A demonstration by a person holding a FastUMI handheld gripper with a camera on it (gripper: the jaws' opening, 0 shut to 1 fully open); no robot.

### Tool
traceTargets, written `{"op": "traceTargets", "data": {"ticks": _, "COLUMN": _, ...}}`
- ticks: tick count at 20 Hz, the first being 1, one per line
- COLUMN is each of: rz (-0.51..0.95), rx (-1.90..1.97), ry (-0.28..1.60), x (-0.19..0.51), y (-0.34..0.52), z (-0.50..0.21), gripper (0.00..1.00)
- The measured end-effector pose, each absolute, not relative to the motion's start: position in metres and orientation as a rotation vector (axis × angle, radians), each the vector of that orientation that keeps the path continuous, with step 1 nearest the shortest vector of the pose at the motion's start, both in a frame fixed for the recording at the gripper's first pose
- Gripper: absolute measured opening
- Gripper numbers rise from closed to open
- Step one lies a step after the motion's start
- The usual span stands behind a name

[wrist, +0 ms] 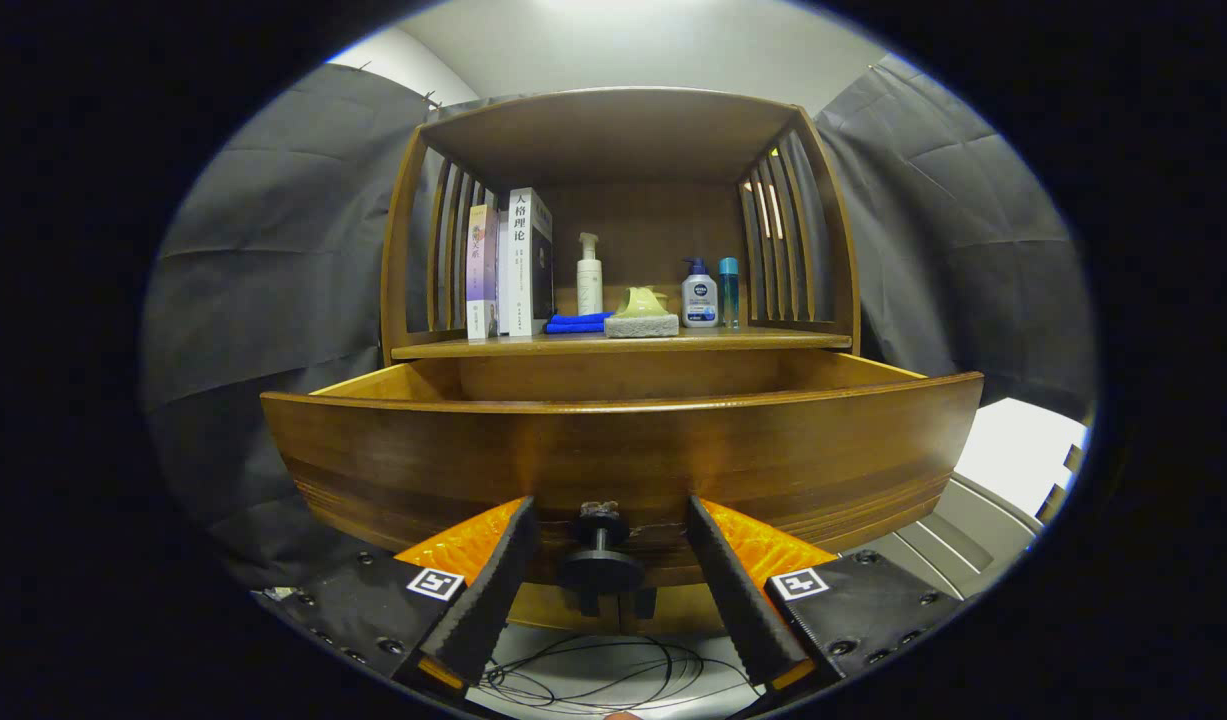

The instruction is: Pull open the drawer, take out the items inside it, and place them on the countertop above the cabinet.

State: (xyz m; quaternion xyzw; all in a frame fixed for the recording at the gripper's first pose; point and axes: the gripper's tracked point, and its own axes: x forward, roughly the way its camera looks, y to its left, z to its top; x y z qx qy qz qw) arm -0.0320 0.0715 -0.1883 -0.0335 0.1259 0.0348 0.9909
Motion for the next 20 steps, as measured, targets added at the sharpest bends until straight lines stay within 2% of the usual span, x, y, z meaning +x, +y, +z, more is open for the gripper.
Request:
{"op": "traceTargets", "data": {"ticks": 7, "rz": 0.071, "rx": -0.071, "ry": 0.242, "x": -0.003, "y": 0.073, "z": -0.186, "gripper": 0.99}}
{"op": "traceTargets", "data": {"ticks": 20, "rz": 0.046, "rx": -0.071, "ry": 0.245, "x": 0.067, "y": 0.078, "z": -0.184, "gripper": 0.99}}
